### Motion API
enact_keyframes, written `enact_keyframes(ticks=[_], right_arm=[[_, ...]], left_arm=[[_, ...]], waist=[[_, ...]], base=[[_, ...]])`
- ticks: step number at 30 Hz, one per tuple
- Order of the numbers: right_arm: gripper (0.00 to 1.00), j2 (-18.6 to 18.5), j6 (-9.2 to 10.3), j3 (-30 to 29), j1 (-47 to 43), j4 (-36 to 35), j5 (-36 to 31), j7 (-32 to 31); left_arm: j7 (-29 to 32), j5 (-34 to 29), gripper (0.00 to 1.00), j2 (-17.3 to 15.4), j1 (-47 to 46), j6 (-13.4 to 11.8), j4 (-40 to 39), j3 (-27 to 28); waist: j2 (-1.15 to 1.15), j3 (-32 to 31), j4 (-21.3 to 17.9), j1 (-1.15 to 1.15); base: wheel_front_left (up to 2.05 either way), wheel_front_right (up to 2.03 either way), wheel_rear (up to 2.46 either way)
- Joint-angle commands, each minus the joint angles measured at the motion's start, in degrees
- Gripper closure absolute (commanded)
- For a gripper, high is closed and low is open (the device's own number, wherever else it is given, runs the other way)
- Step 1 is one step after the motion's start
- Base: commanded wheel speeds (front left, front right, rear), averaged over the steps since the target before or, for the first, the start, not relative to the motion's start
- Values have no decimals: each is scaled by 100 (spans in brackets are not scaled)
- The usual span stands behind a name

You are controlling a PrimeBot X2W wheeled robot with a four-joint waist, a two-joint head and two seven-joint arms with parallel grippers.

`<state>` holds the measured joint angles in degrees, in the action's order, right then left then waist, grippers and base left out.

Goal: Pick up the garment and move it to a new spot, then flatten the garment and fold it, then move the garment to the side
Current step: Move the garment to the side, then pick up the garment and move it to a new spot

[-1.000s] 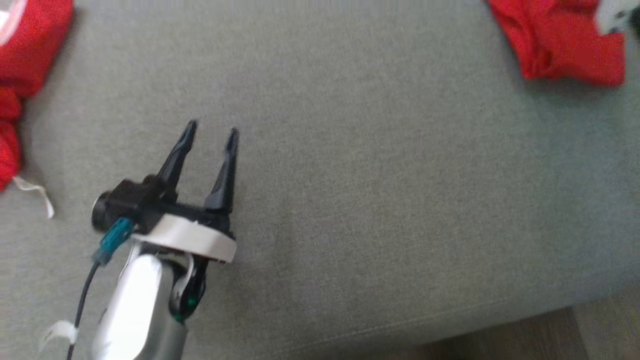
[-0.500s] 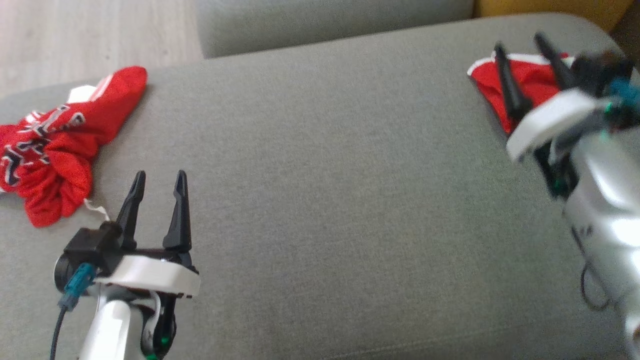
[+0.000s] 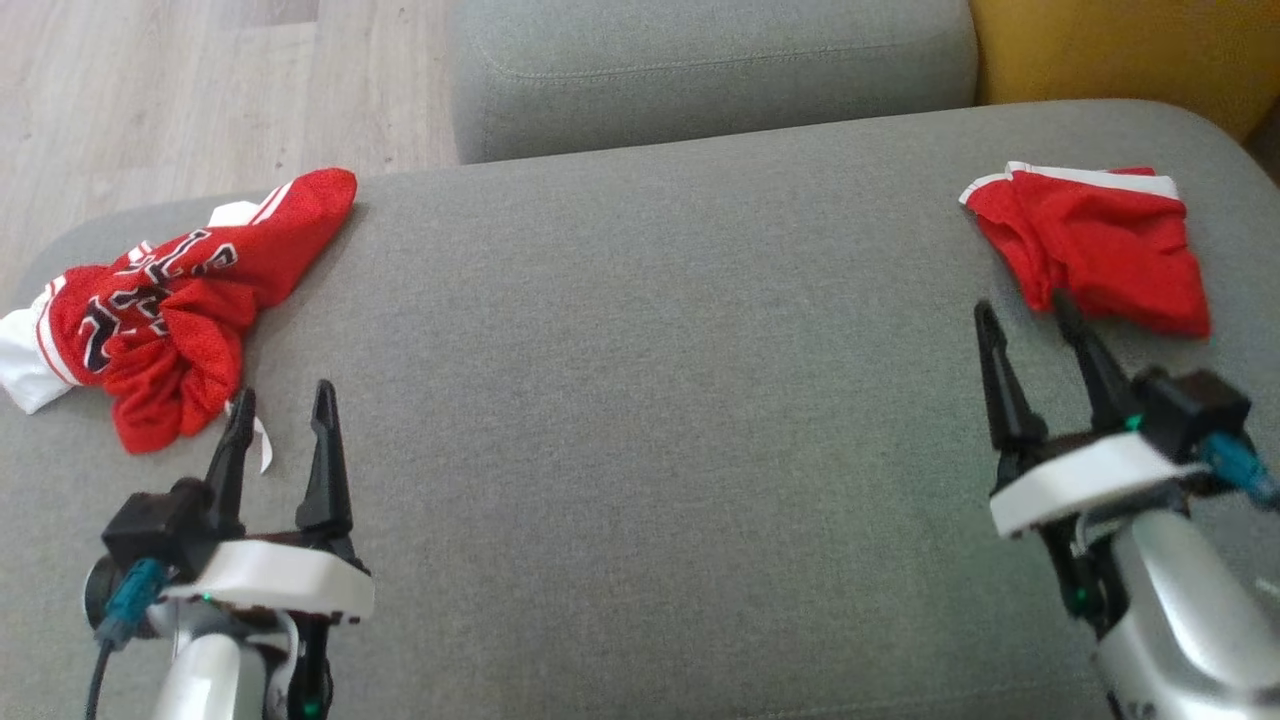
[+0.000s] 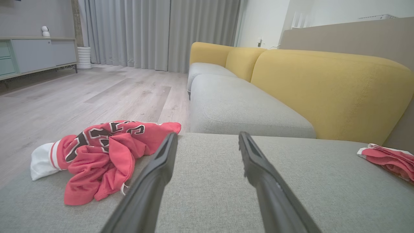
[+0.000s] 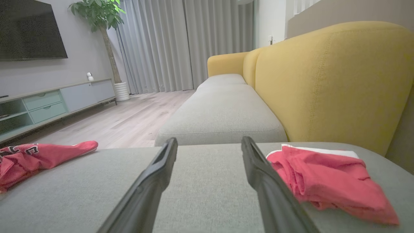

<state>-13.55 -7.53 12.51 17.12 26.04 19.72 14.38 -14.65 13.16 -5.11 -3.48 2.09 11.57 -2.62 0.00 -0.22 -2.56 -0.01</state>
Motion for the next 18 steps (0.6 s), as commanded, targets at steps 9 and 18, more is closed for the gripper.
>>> enact_keyframes(ticks=[9,18], right_arm=[[0,231,4,-222,-260,-469,-292,62],[0,276,4,-253,-302,-472,-350,62]], left_arm=[[-35,-160,0,79,-114,89,-33,287],[-35,-213,0,143,-130,174,24,342]], waist=[[0,-18,2,1],[0,-15,5,1]], base=[[0,0,0],[0,0,0]])
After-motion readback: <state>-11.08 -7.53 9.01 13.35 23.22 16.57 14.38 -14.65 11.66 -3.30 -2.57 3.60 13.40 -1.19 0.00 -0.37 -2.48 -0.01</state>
